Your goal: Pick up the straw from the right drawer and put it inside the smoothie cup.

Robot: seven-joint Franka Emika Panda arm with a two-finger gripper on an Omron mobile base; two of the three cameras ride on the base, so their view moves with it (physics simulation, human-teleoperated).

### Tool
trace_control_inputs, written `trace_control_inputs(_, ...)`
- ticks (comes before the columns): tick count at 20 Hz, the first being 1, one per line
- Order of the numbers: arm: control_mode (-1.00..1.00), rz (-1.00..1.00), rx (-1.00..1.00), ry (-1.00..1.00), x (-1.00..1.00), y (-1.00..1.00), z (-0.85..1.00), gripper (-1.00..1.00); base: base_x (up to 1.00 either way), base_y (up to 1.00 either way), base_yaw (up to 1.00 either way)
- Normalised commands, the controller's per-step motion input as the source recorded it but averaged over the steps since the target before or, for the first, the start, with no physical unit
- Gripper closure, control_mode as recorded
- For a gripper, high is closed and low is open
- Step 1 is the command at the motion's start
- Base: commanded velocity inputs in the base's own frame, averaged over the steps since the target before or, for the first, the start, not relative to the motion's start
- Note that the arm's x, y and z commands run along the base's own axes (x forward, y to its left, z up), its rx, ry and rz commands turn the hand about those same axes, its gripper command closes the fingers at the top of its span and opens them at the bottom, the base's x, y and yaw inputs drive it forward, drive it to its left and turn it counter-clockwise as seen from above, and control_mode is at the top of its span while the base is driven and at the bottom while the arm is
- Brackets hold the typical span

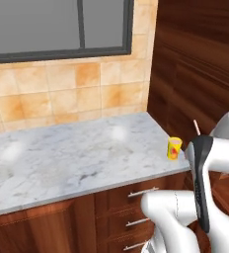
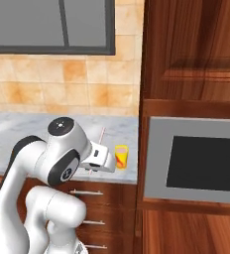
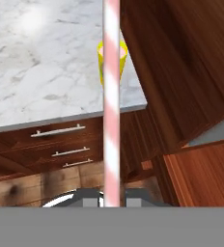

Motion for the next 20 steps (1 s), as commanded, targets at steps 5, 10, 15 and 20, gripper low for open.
trace_control_inputs(5,1.0,0.0,0.0,0.0,0.0,0.0,0.0,1.0,0.34,0.22,0.01)
trace_control_inputs(10,1.0,0.0,0.0,0.0,0.0,0.0,0.0,1.0,0.25,0.31,0.01)
trace_control_inputs(15,-1.0,-0.02,0.0,0.13,0.28,0.0,0.05,1.0,0.09,0.05,0.0)
trace_control_inputs(20,-1.0,0.0,0.0,0.16,0.26,0.0,0.09,1.0,0.0,0.0,0.0)
